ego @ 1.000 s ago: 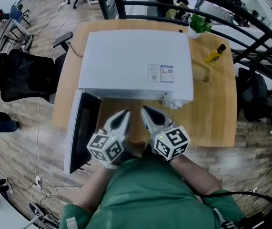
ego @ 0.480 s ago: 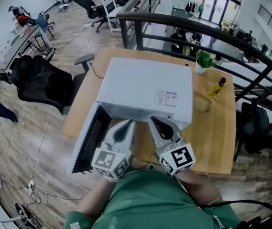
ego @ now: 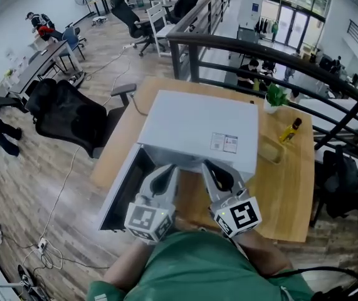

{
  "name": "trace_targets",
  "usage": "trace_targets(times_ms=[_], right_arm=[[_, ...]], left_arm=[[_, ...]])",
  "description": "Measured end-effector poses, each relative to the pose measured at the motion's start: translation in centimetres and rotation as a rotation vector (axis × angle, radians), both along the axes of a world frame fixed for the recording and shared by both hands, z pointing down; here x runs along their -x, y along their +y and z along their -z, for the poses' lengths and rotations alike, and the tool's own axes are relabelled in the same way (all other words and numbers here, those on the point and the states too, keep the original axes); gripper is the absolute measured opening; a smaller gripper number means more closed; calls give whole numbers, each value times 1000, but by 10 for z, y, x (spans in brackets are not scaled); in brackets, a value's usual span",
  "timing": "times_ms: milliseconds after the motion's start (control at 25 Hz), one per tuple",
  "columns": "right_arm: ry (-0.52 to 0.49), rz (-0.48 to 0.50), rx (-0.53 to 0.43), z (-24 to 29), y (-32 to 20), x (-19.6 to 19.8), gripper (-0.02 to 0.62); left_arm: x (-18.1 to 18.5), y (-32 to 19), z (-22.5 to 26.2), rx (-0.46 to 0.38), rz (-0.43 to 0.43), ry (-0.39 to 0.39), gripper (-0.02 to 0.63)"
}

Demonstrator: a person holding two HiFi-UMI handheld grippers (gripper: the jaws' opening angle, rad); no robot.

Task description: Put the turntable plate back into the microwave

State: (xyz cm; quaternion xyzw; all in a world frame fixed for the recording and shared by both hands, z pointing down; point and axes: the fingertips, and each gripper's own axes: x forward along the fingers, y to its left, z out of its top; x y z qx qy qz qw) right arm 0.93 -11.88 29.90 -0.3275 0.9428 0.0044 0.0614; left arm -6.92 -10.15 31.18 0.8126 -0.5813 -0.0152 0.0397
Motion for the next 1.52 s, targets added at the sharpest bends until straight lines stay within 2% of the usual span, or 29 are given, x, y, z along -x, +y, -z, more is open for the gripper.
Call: trace_targets(times_ms=[200, 560, 760, 1520], right_arm=[[-12, 3, -16, 5, 2, 3, 12], [-8, 6, -7, 2, 6, 7, 5], [-12, -12, 33, -6, 5, 3, 5], [9, -85, 21, -11, 5, -25, 5]], left_arm=[[4, 4, 1, -6, 11, -31, 14], [9, 8, 3, -10, 13, -34, 14], [7, 10, 0, 5, -2, -42, 14], [-18, 3, -8, 20, -72, -46, 14]])
